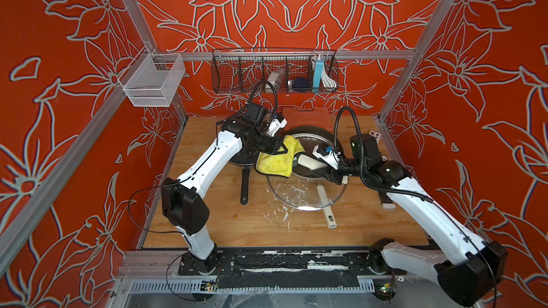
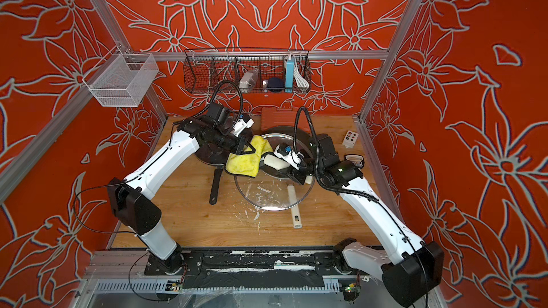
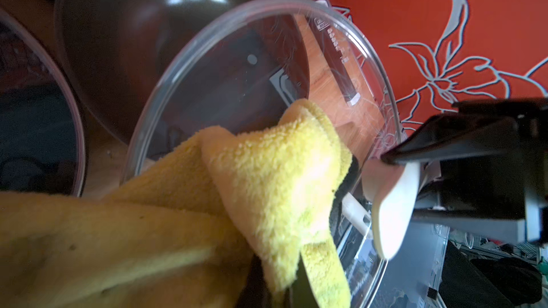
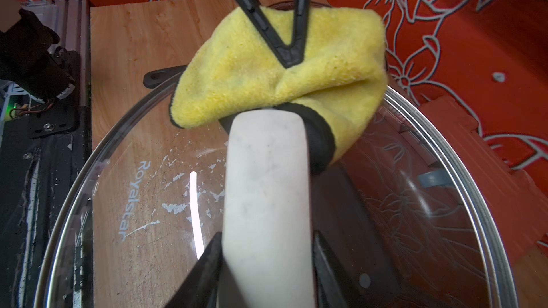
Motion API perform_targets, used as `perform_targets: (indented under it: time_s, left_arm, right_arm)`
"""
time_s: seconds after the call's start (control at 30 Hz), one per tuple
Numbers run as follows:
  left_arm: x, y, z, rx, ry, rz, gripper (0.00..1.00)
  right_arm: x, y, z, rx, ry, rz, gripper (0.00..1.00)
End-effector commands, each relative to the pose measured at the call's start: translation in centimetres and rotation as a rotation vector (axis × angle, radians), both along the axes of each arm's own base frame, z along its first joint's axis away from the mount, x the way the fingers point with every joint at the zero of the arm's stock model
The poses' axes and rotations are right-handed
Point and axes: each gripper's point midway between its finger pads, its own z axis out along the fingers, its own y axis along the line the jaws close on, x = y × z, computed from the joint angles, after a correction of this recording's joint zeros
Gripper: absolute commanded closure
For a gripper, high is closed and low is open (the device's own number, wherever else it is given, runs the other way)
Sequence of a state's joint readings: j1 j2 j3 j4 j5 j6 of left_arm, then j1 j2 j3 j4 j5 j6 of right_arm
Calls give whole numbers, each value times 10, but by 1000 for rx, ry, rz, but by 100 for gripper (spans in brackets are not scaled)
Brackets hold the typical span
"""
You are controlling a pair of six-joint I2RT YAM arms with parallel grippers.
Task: Wipe the pot lid with a cloth
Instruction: Wipe the pot lid.
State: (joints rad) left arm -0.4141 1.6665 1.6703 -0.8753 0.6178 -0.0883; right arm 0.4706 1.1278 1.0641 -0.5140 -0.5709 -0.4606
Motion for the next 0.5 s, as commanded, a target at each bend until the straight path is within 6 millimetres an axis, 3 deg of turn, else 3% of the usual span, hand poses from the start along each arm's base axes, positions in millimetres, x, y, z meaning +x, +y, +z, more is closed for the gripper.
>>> perform_targets:
  time_s: [0.0,0.13,0.23,0.47]
  left_arm:
    - [-13,6,13,-34,-26,42,100]
    - [-33,13,15,-55,-24,60,100]
    - [-36,16,18,-58,-30,69,100]
    - [-8,2,25,-62,-24,67,100]
  right_arm:
    - [18,5,83,169,-278,-33,100]
    - [21,4,83,175,-287,-44,100]
    - [19,5,86,194,-294,-41,100]
    - [12,6,88,213,-288,-22,100]
